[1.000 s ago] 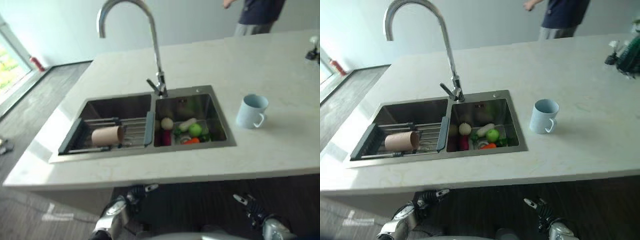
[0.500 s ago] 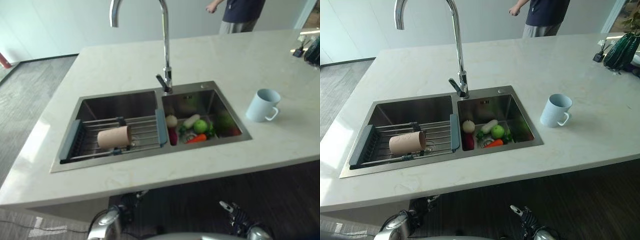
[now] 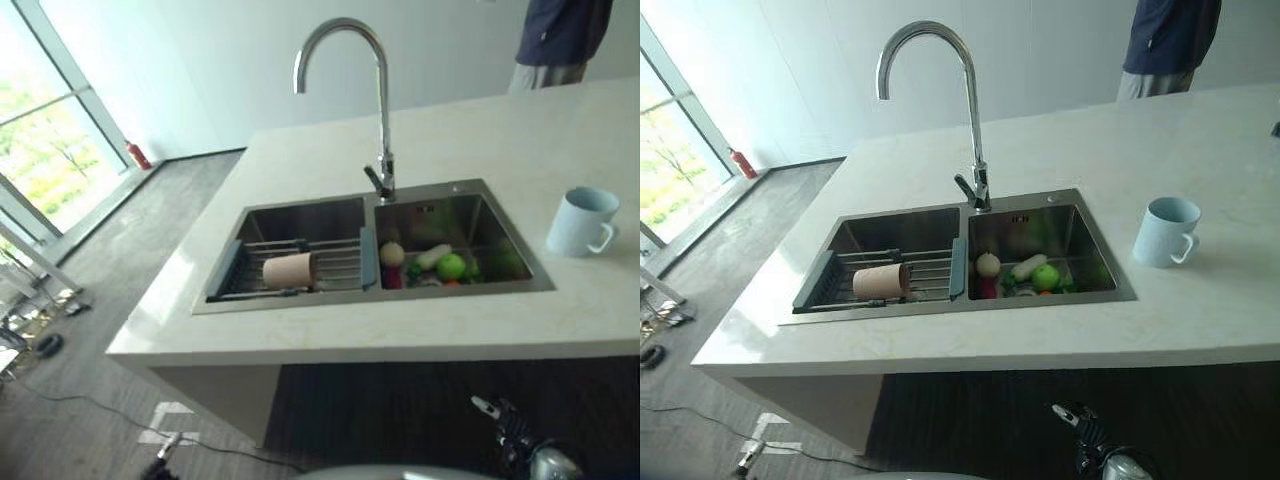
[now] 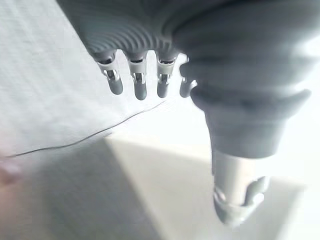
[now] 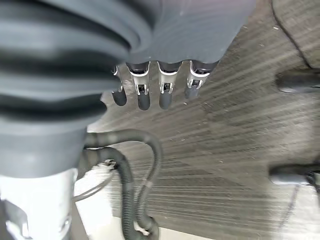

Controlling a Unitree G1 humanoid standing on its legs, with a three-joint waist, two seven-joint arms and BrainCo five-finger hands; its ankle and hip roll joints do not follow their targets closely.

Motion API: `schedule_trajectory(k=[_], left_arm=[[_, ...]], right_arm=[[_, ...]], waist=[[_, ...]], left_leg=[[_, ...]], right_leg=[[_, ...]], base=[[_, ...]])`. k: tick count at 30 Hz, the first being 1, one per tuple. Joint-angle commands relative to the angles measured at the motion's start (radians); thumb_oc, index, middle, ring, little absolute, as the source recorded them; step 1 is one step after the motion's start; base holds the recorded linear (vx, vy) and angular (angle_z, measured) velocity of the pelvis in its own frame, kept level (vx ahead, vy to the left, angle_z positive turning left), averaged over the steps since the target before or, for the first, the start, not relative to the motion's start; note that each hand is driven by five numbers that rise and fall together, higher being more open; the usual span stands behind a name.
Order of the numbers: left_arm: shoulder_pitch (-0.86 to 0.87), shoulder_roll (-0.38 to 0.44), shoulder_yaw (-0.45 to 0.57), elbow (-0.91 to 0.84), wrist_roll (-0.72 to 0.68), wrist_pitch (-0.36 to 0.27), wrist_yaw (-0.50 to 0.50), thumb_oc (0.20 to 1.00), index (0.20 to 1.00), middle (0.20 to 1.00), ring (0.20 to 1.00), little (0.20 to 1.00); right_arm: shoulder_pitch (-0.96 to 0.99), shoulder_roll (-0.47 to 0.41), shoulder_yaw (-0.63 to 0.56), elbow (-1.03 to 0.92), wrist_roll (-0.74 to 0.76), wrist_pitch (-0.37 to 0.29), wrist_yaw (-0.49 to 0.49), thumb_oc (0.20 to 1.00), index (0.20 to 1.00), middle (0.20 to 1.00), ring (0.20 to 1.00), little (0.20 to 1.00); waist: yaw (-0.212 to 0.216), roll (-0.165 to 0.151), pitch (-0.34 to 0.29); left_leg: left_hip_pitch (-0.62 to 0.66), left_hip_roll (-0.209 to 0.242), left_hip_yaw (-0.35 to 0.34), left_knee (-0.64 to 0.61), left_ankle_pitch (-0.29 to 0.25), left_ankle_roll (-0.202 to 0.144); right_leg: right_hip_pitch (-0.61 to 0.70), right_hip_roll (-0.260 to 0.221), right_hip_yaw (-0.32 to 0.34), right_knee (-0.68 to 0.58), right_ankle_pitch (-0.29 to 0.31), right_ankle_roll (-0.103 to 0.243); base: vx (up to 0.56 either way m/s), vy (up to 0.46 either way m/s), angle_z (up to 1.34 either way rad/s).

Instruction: Place the dishes in the dishwasher.

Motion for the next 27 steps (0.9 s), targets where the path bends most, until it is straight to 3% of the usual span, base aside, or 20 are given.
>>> schedule_trajectory(k=[1,2,6,10,13,18,19,22,27], left_arm=[[-0.05,0.156,0.057,-0.152,0.086,-0.193,0.191,1.0,1.0,1.0,1.0,1.0],[-0.037,0.217,0.145,-0.352,0.23,-0.233,0.298,1.0,1.0,1.0,1.0,1.0],[-0.066,0.308,0.236,-0.595,0.468,-0.254,0.439,1.0,1.0,1.0,1.0,1.0],[-0.128,0.422,0.252,-0.684,0.595,-0.279,0.415,1.0,1.0,1.0,1.0,1.0],[-0.19,0.485,0.189,-0.712,0.611,-0.307,0.303,1.0,1.0,1.0,1.0,1.0],[-0.267,0.473,0.043,-0.761,0.675,-0.261,0.107,1.0,1.0,1.0,1.0,1.0],[-0.31,0.466,-0.075,-0.749,0.721,-0.211,0.01,1.0,1.0,1.0,1.0,1.0],[-0.353,0.441,-0.162,-0.746,0.787,-0.209,0.002,1.0,1.0,1.0,1.0,1.0],[-0.489,0.421,-0.311,-0.749,0.899,-0.188,0.017,1.0,1.0,1.0,1.0,1.0]], right_arm=[[-0.061,0.066,0.012,-0.061,-0.029,0.0,-0.032,1.0,1.0,1.0,1.0,1.0],[-0.032,0.095,0.013,-0.082,-0.041,-0.009,-0.039,1.0,1.0,1.0,1.0,1.0],[-0.02,0.119,0.039,-0.082,-0.015,-0.027,-0.059,1.0,1.0,1.0,1.0,1.0],[-0.034,0.121,0.056,-0.064,-0.009,-0.012,-0.053,1.0,1.0,1.0,1.0,1.0],[-0.029,0.119,0.068,-0.051,-0.01,-0.011,-0.044,1.0,1.0,1.0,1.0,1.0],[-0.008,0.118,0.053,-0.012,-0.04,-0.015,-0.009,1.0,1.0,1.0,1.0,1.0],[0.013,0.113,0.041,-0.013,-0.03,-0.007,0.007,1.0,1.0,1.0,1.0,1.0],[0.007,0.112,0.042,-0.002,-0.014,-0.017,0.007,1.0,1.0,1.0,1.0,1.0],[-0.079,0.083,0.063,0.016,0.029,-0.077,-0.008,1.0,1.0,1.0,1.0,1.0]], waist=[[0.012,-0.079,0.062],[0.027,-0.087,0.056],[0.04,-0.106,0.043],[0.03,-0.11,0.03],[0.006,-0.109,0.024],[-0.027,-0.108,0.025],[-0.054,-0.11,0.039],[-0.069,-0.114,0.061],[-0.079,-0.12,0.162]], left_leg=[[0.055,0.011,-0.01,0.006,0.028,-0.029],[0.054,0.013,-0.017,0.006,0.027,-0.031],[0.056,0.02,-0.017,0.006,0.024,-0.038],[0.06,0.025,-0.002,0.006,0.019,-0.047],[0.066,0.027,0.018,0.006,0.011,-0.052],[0.075,0.028,0.043,0.006,0.0,-0.051],[0.075,0.029,0.063,0.006,-0.002,-0.047],[0.06,0.026,0.073,0.006,-0.003,-0.041],[-0.042,0.012,0.079,0.006,0.013,-0.03]], right_leg=[[-0.019,-0.046,0.026,0.006,0.07,0.033],[-0.011,-0.044,0.013,0.002,0.066,0.032],[0.0,-0.041,-0.005,0.001,0.06,0.034],[-0.001,-0.037,-0.001,0.001,0.058,0.035],[-0.005,-0.035,0.016,0.001,0.06,0.039],[-0.014,-0.033,0.045,0.001,0.063,0.047],[-0.028,-0.031,0.072,0.001,0.07,0.053],[-0.052,-0.033,0.094,0.001,0.078,0.059],[-0.167,-0.035,0.137,0.004,0.113,0.063]], base=[[-0.01,-0.057,0.37],[0.02,-0.089,0.28],[0.04,-0.084,0.41],[0.05,-0.026,-0.01],[0.07,0.005,-0.04],[0.1,0.036,-0.24],[0.12,0.079,-0.41],[0.01,0.076,-0.34],[-0.26,0.074,-0.21]])
